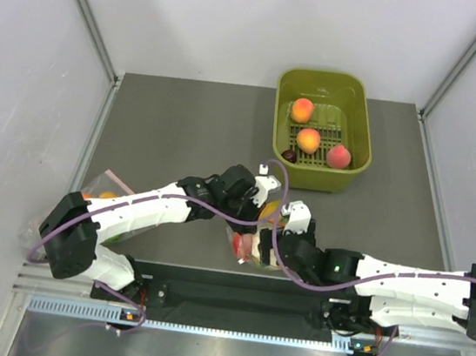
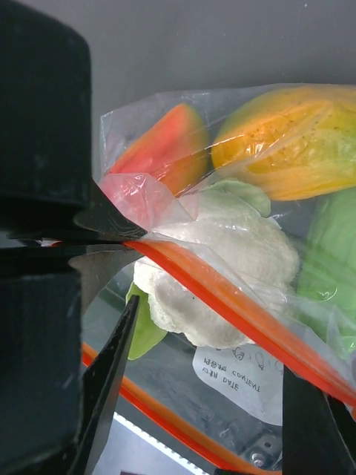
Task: Open the zip-top bag and remove the fake food
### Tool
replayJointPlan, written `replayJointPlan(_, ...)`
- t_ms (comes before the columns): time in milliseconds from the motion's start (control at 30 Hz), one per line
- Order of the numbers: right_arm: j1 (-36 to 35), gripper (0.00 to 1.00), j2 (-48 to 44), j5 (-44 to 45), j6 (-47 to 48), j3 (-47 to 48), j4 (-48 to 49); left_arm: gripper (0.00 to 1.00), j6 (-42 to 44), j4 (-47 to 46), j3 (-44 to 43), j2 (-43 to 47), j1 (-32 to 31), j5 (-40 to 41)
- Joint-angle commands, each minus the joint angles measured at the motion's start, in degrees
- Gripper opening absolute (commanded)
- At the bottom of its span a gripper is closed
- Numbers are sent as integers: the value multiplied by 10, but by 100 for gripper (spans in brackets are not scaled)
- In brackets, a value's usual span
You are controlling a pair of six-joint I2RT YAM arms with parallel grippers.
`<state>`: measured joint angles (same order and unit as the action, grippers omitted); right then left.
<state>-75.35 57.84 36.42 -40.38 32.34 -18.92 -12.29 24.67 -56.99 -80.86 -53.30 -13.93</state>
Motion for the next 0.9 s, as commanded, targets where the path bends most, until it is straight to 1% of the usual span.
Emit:
replayJointPlan(0,-8,100,23,5,-12,1,-2,0,0,-7,-1,9,-2,-6)
replayJointPlan(100,-9,100,54,-24,-8,-4,25,0,0,-8,-1,11,-2,-9)
replayJointPlan(233,-11,100,86,-39,-21,-17,69,0,1,-9,0,15,-3,-8)
replayJointPlan(267,-11,97,93,-40,-27,-26,85,0,1,-10,0,16,-3,-10)
replayJointPlan(300,-10,86,96,-42,-29,-29,91,0,1,-9,0,17,-3,-9)
replayJointPlan(367,-10,66,103,-40,-40,-30,90,0,1,-10,1,18,-3,-7)
replayJointPlan(400,-11,53,105,-37,-40,-29,86,0,1,-10,0,18,-3,-9)
replayJointPlan(433,-10,46,108,-37,-40,-26,78,0,1,-10,0,18,-3,-11)
replayJointPlan(467,-10,36,111,-37,-40,-25,74,0,0,-11,0,19,-3,-11)
replayJointPlan(500,-10,15,109,-36,-40,-26,71,0,-1,-10,1,19,-3,-9)
replayJointPlan(567,-10,1,98,-37,-41,-27,63,0,-2,-10,1,20,-3,0)
replayJointPlan(633,-12,0,81,-38,-39,-29,56,0,-4,-8,1,19,-3,9)
replayJointPlan(733,-15,0,25,-36,-30,-35,51,0,-10,-6,-1,18,-3,27)
replayJointPlan(767,-16,0,-12,-37,-27,-38,49,0,-12,0,-3,18,-3,34)
replayJointPlan(867,-16,0,-82,-46,-22,-51,40,0,-21,4,-6,18,-2,62)
